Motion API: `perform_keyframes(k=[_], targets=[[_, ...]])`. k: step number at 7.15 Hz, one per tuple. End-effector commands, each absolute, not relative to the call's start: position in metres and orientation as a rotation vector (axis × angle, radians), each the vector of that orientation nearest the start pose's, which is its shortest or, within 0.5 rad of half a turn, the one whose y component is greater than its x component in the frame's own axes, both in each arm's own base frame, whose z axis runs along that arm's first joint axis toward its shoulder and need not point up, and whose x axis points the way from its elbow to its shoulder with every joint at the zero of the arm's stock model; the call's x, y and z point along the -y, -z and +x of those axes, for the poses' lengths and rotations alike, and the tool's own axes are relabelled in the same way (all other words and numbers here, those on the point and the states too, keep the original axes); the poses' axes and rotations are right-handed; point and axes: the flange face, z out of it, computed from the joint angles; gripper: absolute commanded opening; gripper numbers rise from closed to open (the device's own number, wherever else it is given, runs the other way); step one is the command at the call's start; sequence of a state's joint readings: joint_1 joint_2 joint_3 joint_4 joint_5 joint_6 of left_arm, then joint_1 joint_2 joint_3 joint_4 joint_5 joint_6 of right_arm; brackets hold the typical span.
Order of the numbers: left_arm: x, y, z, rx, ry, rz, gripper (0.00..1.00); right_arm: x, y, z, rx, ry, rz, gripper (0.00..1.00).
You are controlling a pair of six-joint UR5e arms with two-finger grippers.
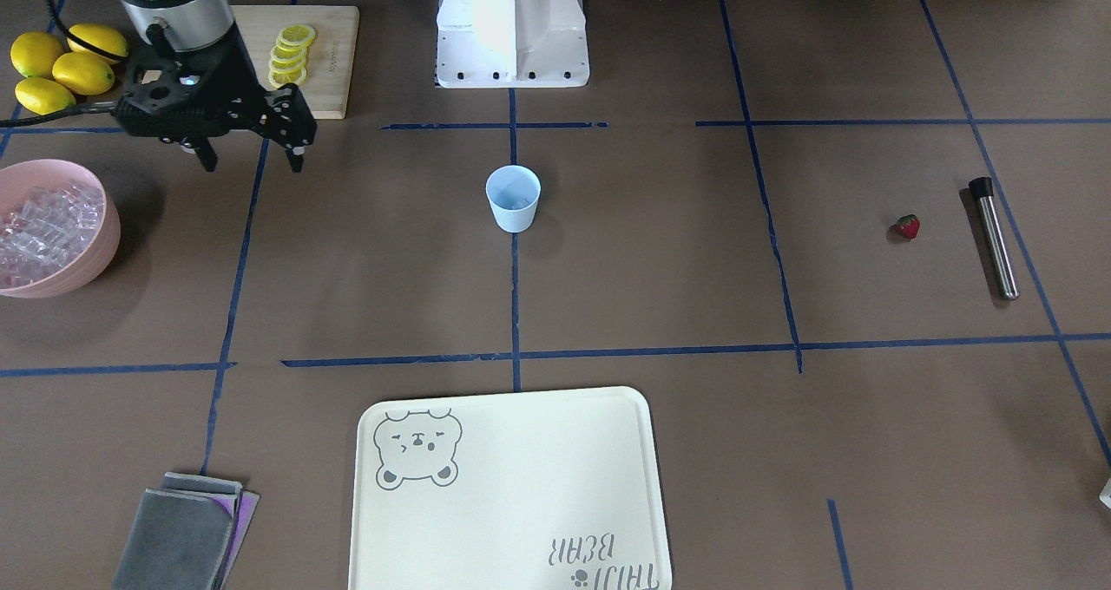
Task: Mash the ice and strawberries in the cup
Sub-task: 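Move the right gripper back over the pink bowl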
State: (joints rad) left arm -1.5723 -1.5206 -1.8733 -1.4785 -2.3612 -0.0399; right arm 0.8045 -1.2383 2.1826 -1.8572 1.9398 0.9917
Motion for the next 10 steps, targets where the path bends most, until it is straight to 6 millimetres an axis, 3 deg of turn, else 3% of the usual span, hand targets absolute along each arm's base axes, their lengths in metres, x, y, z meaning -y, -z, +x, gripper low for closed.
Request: perform_keyframes(k=[1, 2, 3, 5, 7, 10], targets=[[0.469, -0.541, -0.063, -0.791, -0.027, 0.140, 1.00, 0.434, -0.341, -0.204, 0.771, -0.128, 0.156, 0.99], [0.469, -0.538, -0.063, -0.791, -0.028, 0.145, 1.00, 0.434, -0.383, -0.168, 0.791, -0.126, 0.149, 0.99], [0.468, -0.535, -0.063, -0.791, -0.029, 0.148, 1.00, 0.438, -0.415, -0.152, 0.770, -0.133, 0.122, 0.99], [0.468, -0.535, -0.063, -0.791, -0.029, 0.148, 1.00, 0.451, -0.478, -0.139, 0.705, -0.143, 0.069, 0.99], [0.468, -0.535, -0.062, -0.793, -0.030, 0.149, 1.00, 0.458, -0.516, -0.142, 0.702, -0.127, 0.071, 0.99], [0.468, -0.534, -0.063, -0.791, -0.031, 0.151, 1.00, 0.460, -0.549, -0.145, 0.696, -0.131, 0.013, 0.95]])
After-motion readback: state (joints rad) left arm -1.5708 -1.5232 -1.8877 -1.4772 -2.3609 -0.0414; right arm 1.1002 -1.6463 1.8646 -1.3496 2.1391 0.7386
